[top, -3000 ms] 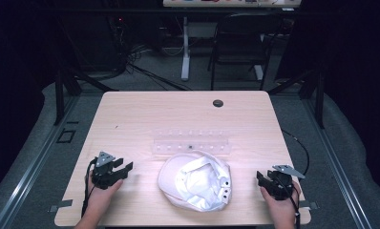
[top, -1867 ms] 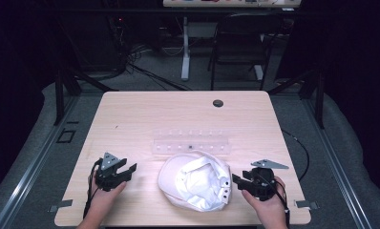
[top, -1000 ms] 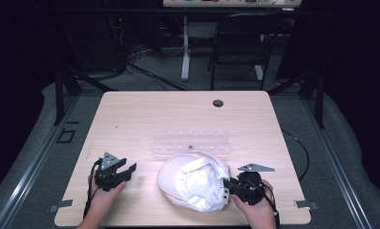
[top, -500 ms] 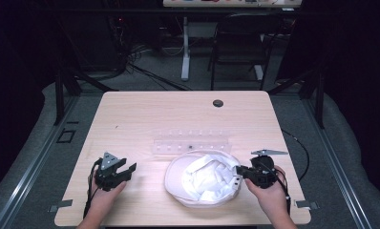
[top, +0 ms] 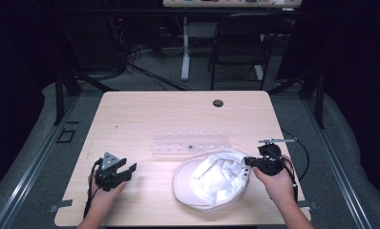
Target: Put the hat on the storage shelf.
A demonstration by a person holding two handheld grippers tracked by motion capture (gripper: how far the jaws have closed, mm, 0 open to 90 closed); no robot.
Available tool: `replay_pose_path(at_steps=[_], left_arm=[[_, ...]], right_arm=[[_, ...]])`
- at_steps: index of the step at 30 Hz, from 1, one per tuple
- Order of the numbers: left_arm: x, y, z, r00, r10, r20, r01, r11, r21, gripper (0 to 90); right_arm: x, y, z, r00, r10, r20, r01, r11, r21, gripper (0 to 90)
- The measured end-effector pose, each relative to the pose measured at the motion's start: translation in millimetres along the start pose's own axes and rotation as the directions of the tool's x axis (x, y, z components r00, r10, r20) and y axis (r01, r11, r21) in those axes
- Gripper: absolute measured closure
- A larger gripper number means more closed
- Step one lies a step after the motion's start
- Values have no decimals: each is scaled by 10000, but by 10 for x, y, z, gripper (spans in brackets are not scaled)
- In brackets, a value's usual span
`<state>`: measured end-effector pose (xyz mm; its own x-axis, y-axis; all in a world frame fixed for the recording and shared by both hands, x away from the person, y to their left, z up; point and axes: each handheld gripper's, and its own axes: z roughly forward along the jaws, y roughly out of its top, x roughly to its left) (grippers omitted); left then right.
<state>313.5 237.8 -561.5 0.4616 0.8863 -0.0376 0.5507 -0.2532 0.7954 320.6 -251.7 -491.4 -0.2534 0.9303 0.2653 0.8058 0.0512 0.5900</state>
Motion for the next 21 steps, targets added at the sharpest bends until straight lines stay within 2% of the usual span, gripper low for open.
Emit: replay_pose_path(at_steps=[1, 2, 3, 4, 5, 10, 16, 18, 21], left_arm=[[2, 1, 0, 10000, 49, -4, -49, 10000, 14, 511], [1, 0, 2, 10000, 38, -5, -38, 10000, 26, 511], [-2, 0, 4, 10000, 14, -4, -14, 10000, 23, 511], [1, 2, 1, 10000, 91, 15, -91, 9999, 77, 511], [-3, 2, 2, 10000, 87, -5, -87, 10000, 45, 511], [-4, 1, 2, 10000, 94, -3, -94, 9999, 34, 511], [-1, 2, -2, 10000, 81, 6, -81, 10000, 45, 511], [-3, 2, -3, 10000, 95, 13, -95, 9999, 51, 511], [-7, 1, -2, 10000, 71, 6, -71, 10000, 24, 511]], right_arm=[[0, 12, -3, 10000, -15, -76, 17, 9996, 274, 788], [0, 12, -3, 10000, -15, -76, 17, 9996, 274, 788], [4, 25, -7, 9998, 13, -192, -2, 9986, 526, 709], [13, 31, -12, 9994, 163, -291, -146, 9984, 551, 687], [13, 31, -12, 9994, 163, -291, -146, 9984, 551, 687], [39, 55, -17, 9993, 234, -297, -203, 9947, 1005, 576], [48, 77, 2, 9987, 501, -96, -475, 9814, 1859, 540], [37, 85, 16, 9973, 726, -77, -692, 9741, 2154, 535], [22, 98, 50, 9903, 1369, -215, -1271, 9592, 2525, 539]])
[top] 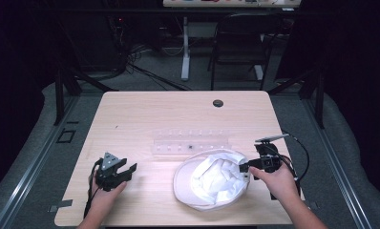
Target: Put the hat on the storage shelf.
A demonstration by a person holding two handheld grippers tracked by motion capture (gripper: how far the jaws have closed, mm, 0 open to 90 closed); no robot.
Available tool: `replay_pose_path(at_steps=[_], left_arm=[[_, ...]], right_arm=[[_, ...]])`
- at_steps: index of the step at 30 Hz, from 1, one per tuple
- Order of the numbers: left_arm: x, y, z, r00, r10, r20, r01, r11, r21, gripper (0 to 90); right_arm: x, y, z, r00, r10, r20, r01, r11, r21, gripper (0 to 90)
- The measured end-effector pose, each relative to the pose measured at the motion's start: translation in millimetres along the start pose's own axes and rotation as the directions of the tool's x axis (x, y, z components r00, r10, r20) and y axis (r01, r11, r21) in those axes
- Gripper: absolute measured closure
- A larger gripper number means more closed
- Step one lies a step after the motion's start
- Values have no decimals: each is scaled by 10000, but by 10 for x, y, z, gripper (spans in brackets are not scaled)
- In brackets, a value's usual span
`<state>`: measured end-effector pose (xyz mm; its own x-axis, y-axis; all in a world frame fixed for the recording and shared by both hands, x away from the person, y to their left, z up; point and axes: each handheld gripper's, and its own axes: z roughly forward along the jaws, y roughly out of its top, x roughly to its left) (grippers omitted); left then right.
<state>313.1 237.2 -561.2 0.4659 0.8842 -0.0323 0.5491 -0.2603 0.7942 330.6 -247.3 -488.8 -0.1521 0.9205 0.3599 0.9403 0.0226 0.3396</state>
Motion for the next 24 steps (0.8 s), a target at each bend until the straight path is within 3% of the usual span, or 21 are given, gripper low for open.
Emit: replay_pose_path(at_steps=[4, 7, 13, 15, 17, 18, 19, 21, 24], left_arm=[[5, 2, -2, 10000, 27, 14, -27, 10000, 22, 511], [5, -1, 3, 10000, 6, -9, -6, 10000, -30, 511], [5, 1, 0, 10000, 27, 22, -27, 10000, 30, 511], [5, 1, -1, 10000, 19, 14, -19, 10000, 27, 511], [5, -2, 2, 10000, 0, -11, 0, 10000, -29, 511], [5, -2, 2, 10000, -5, -17, 5, 10000, -33, 511], [7, -1, 1, 10000, -7, -9, 7, 10000, -21, 511], [6, -2, 2, 10000, -19, -12, 19, 10000, -24, 511], [7, -2, 2, 10000, 1, -13, -1, 10000, -18, 511]], right_arm=[[-16, 40, 34, 9997, 144, 208, -158, 9977, 653, 542], [-36, 54, 69, 9992, 400, 42, -402, 9943, 989, 545], [-7, 71, 148, 9970, 747, 178, -764, 9886, 1298, 573], [-16, 91, 149, 9979, 633, 117, -644, 9835, 1690, 593], [-5, 97, 166, 9977, 651, 207, -678, 9806, 1837, 615], [14, 94, 187, 9957, 881, 276, -916, 9798, 1780, 630], [1, 104, 177, 9970, 709, 307, -757, 9757, 2054, 646], [2, 111, 188, 9961, 814, 345, -868, 9738, 2103, 699], [-30, 132, 169, 9958, 899, 192, -919, 9648, 2464, 746]])
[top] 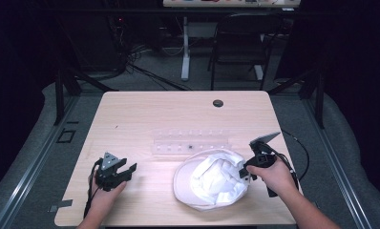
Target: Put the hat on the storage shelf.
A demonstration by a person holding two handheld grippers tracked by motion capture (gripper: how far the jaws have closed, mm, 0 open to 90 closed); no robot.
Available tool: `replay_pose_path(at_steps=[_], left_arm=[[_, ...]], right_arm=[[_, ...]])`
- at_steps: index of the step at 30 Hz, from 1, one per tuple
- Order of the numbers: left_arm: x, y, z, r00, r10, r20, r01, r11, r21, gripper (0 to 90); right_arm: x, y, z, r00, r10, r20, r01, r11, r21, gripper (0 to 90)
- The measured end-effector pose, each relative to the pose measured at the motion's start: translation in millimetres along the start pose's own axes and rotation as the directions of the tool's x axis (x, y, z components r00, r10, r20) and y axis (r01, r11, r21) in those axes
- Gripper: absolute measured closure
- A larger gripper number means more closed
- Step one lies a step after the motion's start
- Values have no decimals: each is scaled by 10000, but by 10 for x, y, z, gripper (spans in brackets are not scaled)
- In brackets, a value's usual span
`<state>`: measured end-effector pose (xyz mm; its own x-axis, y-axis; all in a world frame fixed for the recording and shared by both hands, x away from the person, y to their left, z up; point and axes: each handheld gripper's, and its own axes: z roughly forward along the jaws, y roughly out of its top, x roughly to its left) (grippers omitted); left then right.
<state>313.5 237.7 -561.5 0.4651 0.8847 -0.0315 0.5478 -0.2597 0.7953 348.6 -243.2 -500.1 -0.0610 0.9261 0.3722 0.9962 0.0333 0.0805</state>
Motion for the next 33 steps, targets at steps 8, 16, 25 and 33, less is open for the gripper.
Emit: replay_pose_path(at_steps=[8, 16, 25, 33], left_arm=[[-3, 1, -2, 10000, 18, 8, -18, 10000, 43, 511], [-2, 0, 2, 10000, 31, -6, -31, 10000, 40, 511], [-10, 0, 1, 10000, 40, 9, -40, 10000, 22, 511], [-11, -1, 6, 10000, 31, 19, -31, 10000, 44, 511]], right_arm=[[53, 32, -106, 10000, -64, 8, 64, 10000, 49, 795], [193, 50, -206, 9961, -565, 674, 559, 9984, 99, 802], [348, 69, -339, 9892, -850, 1194, 804, 9958, 429, 803], [520, 103, -474, 9792, -899, 1819, 837, 9956, 412, 802]])
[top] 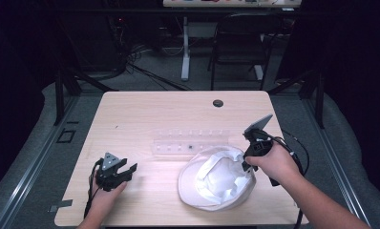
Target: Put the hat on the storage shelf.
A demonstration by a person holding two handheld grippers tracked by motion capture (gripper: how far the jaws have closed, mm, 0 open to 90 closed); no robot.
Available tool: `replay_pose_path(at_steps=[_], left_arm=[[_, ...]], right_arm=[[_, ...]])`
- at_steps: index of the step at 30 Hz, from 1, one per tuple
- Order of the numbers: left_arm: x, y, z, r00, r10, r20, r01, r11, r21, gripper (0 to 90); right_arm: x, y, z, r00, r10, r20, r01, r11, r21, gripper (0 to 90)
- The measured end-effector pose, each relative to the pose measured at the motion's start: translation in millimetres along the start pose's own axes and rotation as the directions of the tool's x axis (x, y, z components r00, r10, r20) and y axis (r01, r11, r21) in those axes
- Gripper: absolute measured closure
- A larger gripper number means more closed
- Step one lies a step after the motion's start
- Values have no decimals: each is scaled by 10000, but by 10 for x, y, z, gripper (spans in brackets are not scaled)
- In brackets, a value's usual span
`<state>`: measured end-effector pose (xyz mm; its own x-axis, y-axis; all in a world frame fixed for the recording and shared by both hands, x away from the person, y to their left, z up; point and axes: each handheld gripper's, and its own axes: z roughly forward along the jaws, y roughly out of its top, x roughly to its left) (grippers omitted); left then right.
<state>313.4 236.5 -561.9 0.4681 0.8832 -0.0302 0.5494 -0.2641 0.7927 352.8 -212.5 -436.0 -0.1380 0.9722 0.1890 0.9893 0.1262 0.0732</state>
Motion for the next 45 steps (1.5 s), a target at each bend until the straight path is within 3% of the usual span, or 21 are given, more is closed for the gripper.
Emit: replay_pose_path(at_steps=[2, 5, 6, 8, 15, 17, 19, 20, 30, 35, 45], left_arm=[[-2, 0, -1, 10000, 0, 21, 0, 10000, 17, 511], [-2, -1, -1, 10000, 15, 6, -15, 10000, 2, 511], [-3, -1, -1, 10000, 13, 6, -13, 10000, -4, 511], [-3, -1, -1, 10000, 16, 12, -16, 10000, 11, 511], [-3, 2, 0, 10000, 48, 34, -48, 9999, 88, 511], [-2, 1, -1, 10000, 43, 33, -43, 10000, 83, 511], [-2, 1, -1, 10000, 50, 34, -51, 10000, 79, 511], [-2, 1, -2, 10000, 48, 37, -48, 10000, 70, 511], [-5, 2, -4, 10000, 22, 37, -22, 10000, 58, 511], [-5, 2, -6, 10000, 25, 41, -25, 10000, 60, 511], [-4, 2, -3, 10000, 51, 38, -52, 10000, 70, 511]], right_arm=[[25, 10, -48, 9994, -196, 280, 192, 9997, 143, 803], [67, 24, -94, 9994, -119, 325, 115, 9999, 120, 803], [67, 35, -125, 9987, -319, 393, 306, 9989, 350, 804], [103, 34, -140, 9992, -67, 404, 64, 9999, 86, 804], [194, 65, -256, 9966, -204, 803, 177, 9993, 341, 804], [208, 70, -268, 9965, -168, 818, 142, 9994, 325, 805], [207, 91, -312, 9955, -377, 865, 321, 9974, 651, 805], [238, 97, -319, 9965, -78, 829, 43, 9991, 416, 805], [313, 149, -489, 9967, -58, 806, -6, 9968, 797, 806], [333, 163, -590, 9983, 131, 559, -175, 9966, 803, 806], [272, 161, -728, 9953, 519, -812, -444, 9948, 916, 808]])
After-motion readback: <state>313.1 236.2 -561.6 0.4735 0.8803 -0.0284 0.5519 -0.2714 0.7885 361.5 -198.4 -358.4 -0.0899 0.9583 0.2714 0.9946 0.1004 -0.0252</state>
